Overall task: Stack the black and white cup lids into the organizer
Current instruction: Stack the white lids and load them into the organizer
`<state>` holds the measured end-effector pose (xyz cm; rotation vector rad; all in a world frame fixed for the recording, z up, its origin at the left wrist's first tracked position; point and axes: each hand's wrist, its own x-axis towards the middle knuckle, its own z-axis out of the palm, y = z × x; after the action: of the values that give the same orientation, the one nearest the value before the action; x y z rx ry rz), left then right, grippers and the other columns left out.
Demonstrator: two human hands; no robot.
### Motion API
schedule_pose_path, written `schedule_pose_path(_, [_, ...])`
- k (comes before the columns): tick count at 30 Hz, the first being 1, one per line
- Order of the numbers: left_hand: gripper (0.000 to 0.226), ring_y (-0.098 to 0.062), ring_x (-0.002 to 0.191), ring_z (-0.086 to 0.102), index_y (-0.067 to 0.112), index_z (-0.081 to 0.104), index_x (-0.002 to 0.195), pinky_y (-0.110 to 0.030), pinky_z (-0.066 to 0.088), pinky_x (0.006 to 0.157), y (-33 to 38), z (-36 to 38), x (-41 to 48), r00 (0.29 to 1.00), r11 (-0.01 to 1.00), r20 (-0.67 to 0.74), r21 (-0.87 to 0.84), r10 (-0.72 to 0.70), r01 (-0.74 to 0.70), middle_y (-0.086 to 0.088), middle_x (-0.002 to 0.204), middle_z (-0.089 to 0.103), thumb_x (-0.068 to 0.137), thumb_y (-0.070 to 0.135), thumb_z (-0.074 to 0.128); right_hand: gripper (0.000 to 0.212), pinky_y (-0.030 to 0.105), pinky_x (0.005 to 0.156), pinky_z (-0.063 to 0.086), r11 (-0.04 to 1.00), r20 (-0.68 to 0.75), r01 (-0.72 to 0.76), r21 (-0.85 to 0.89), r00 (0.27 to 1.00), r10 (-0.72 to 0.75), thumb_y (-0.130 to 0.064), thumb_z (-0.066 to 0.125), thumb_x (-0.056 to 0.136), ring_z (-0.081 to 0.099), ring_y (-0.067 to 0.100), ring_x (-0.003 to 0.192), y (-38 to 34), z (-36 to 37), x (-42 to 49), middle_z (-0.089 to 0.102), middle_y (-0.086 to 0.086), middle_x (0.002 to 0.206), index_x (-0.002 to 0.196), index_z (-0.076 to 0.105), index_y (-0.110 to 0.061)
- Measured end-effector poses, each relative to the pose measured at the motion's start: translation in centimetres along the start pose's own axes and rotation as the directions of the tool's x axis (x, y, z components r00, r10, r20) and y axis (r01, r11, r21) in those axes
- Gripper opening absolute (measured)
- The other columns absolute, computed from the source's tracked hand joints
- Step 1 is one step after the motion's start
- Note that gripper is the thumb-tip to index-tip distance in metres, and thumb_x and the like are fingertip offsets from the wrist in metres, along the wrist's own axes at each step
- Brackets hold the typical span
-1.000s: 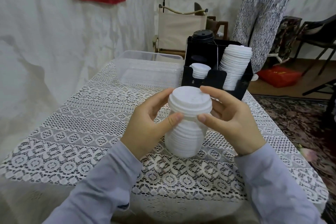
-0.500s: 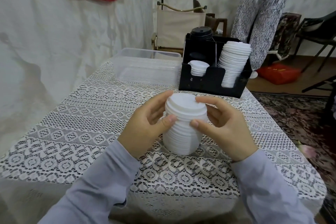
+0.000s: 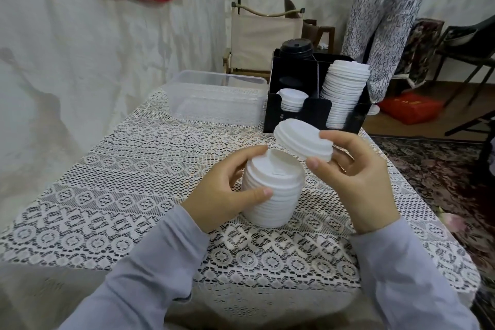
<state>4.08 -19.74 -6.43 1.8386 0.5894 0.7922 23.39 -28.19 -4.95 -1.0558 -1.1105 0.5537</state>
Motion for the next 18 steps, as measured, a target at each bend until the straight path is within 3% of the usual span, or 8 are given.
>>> schedule_pose_path(3, [0.069,-0.012,0.120,0.052,0.030,0.051,0.126,-0.044,0.040,0.106,-0.1,-0.1,0.0,1.000,0.999,0.001,0.037,-0.007,0.007,0.007,0.127,0.057,0.062,0.044,0.073,0.050,0.025,0.086,0.052,1.000,0.087,0.001,0.014,0.996,-0.002,-0.020,0.085,0.056,0.066,0.015,0.102,0.3,0.0,-0.3,0.070,0.000,0.108,0.101,0.064,-0.017])
schedule_pose_path(6, [0.080,-0.008,0.119,0.053,0.026,0.044,0.133,-0.043,0.041,0.105,0.1,0.0,-0.1,1.000,0.998,0.007,0.065,-0.015,0.015,0.010,0.125,0.058,0.061,0.047,0.073,0.047,0.024,0.096,0.047,0.996,0.199,0.055,-0.071,0.979,-0.039,-0.031,0.080,0.058,0.061,0.012,0.112,0.5,0.8,-0.6,0.066,-0.009,0.115,0.100,0.064,-0.020])
schedule_pose_path(10, [0.095,-0.008,0.128,0.045,0.044,0.026,0.137,-0.044,0.035,0.109,-0.1,0.1,-0.3,0.998,1.000,-0.056,0.016,-0.026,0.027,0.011,0.137,0.048,0.057,0.044,0.077,0.039,0.033,0.102,0.044,0.960,0.278,0.151,-0.236,0.957,-0.082,-0.035,0.075,0.066,0.055,0.014,0.117,0.8,1.4,-0.8,0.059,-0.003,0.116,0.102,0.064,-0.030])
schedule_pose_path(13, [0.088,-0.008,0.130,0.043,0.058,0.026,0.132,-0.045,0.034,0.110,-0.1,0.1,-0.3,0.999,1.000,-0.051,0.027,0.011,-0.010,0.009,0.141,0.045,0.060,0.045,0.076,0.038,0.035,0.101,0.044,0.951,0.282,0.155,-0.269,0.956,-0.076,-0.039,0.073,0.066,0.052,0.012,0.118,0.8,1.3,-0.8,0.057,-0.003,0.117,0.102,0.066,-0.037])
schedule_pose_path(18, [0.074,-0.001,0.130,0.039,0.056,0.034,0.129,-0.043,0.035,0.109,-0.2,0.1,-0.4,0.996,0.992,-0.049,0.111,0.070,-0.064,0.019,0.142,0.041,0.065,0.051,0.070,0.038,0.039,0.104,0.042,0.946,0.282,0.132,-0.297,0.958,-0.045,-0.043,0.073,0.063,0.050,0.010,0.122,1.0,1.0,-0.9,0.055,-0.006,0.120,0.101,0.066,-0.043])
